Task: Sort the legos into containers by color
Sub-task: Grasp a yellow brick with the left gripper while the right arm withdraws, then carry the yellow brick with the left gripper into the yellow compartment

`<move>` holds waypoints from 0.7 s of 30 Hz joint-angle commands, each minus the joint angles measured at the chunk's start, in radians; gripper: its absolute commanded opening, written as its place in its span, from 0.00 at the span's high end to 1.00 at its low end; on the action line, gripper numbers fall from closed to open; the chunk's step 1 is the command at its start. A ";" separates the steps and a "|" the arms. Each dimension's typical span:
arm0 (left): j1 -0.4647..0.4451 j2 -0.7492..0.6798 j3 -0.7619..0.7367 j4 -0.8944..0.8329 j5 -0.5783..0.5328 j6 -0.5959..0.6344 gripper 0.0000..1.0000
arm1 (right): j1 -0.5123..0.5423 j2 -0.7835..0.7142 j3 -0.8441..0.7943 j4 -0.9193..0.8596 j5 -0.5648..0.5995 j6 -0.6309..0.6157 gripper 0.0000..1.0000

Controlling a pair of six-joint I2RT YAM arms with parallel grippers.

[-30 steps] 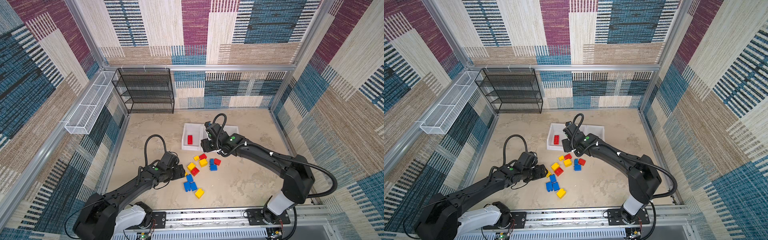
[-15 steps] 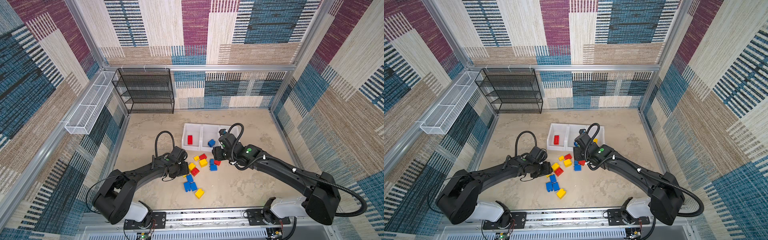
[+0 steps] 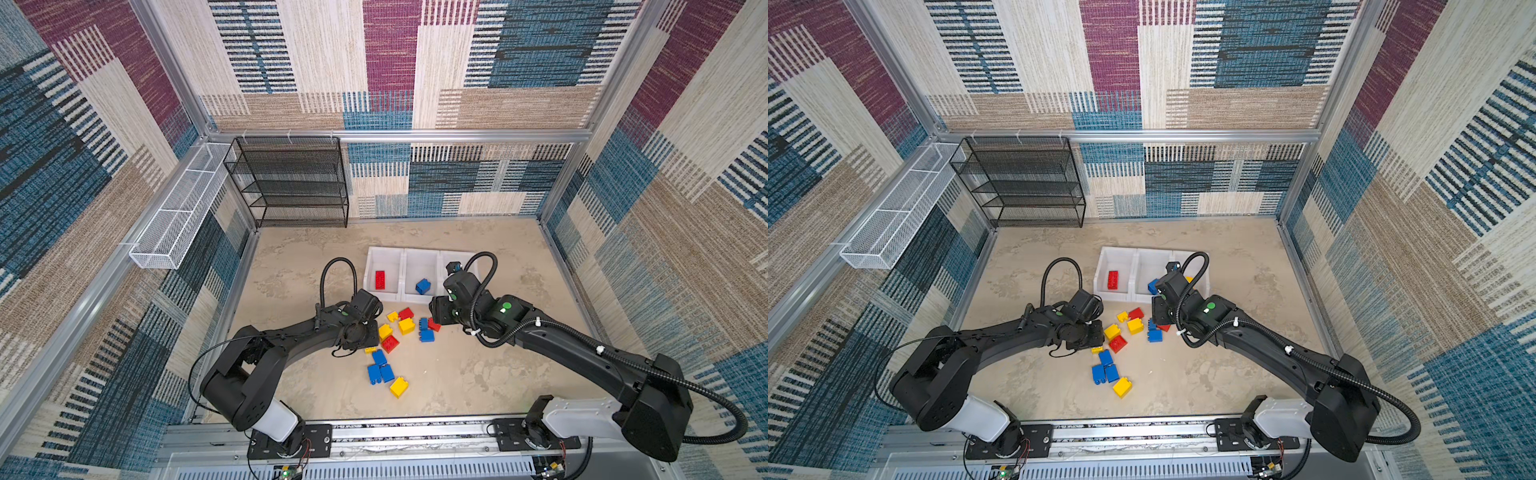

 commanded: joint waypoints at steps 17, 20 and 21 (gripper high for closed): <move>-0.097 0.150 0.487 -0.087 0.122 0.205 0.67 | -0.037 -0.217 0.028 -0.180 0.237 0.101 0.34; -0.113 0.267 0.655 -0.088 0.150 0.241 0.67 | -0.039 -0.258 0.032 -0.216 0.257 0.119 0.34; -0.118 0.307 0.713 -0.091 0.162 0.253 0.67 | -0.040 -0.267 0.034 -0.230 0.263 0.124 0.35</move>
